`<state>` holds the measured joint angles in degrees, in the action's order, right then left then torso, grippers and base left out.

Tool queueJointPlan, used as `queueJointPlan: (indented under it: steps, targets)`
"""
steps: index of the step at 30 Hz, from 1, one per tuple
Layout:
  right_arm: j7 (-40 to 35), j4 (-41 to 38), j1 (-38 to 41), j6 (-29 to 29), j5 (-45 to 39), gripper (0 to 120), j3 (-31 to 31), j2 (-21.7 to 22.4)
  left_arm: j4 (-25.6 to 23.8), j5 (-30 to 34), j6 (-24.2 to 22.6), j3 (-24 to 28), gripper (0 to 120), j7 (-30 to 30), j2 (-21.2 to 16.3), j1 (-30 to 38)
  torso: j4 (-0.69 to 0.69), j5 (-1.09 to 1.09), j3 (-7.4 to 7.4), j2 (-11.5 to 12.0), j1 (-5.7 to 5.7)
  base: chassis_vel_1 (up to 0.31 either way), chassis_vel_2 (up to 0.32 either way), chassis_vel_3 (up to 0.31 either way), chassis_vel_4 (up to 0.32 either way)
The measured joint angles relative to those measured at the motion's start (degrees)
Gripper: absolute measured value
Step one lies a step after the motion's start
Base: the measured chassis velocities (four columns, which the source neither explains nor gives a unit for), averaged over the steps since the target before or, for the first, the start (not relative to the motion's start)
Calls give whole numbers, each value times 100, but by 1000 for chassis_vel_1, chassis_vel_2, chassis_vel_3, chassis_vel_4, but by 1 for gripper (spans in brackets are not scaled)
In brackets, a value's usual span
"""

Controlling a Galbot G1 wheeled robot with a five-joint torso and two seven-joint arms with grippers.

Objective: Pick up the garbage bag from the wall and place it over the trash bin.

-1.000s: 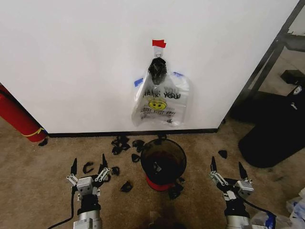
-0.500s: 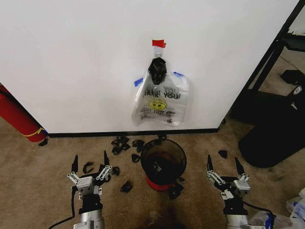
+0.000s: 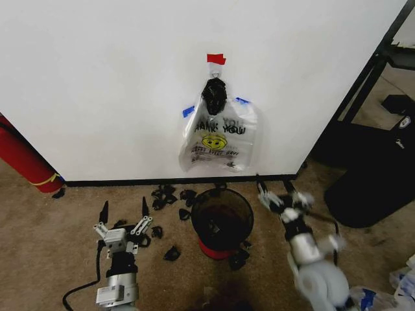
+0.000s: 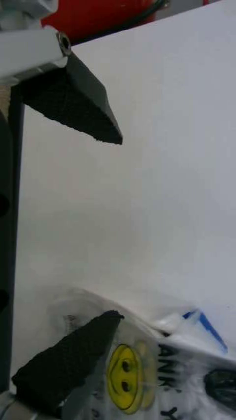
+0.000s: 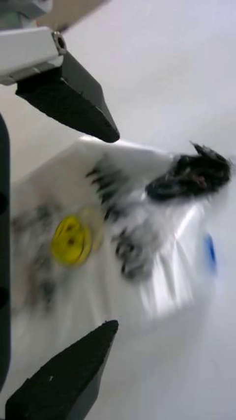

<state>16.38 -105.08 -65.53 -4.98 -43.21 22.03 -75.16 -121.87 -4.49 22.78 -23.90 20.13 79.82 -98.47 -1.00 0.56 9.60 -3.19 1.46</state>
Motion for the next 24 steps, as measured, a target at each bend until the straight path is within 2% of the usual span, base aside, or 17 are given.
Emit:
queueJointPlan:
  steps: [4, 5, 10, 16, 24]
  targets:
    - [372, 1091, 1109, 27, -362, 100, -457, -207, 48, -245, 151, -67, 100, -49, 83, -153, -3, 0, 0, 0, 0, 0, 0, 0, 0]
    - [372, 1091, 1109, 27, -362, 100, -457, -207, 48, -245, 151, -67, 100, -49, 83, -153, -3, 0, 0, 0, 0, 0, 0, 0, 0]
    - [690, 2180, 2242, 30, -591, 100, -748, -577, -76, -100, 123, -215, 100, -51, 141, -183, -4, 2, 0, 0, 0, 0, 0, 0, 0]
    - [1208, 2934, 2916, 30, -808, 100, -791, -834, -203, -62, 83, -318, 100, -50, 135, -258, -4, 0, -1, 0, 0, 0, 0, 0, 0]
    - [1387, 3294, 3312, 111, -1011, 100, -830, -977, -217, -48, 84, -328, 100, -38, 203, -264, -5, 0, -1, 0, 0, 0, 0, 0, 0]
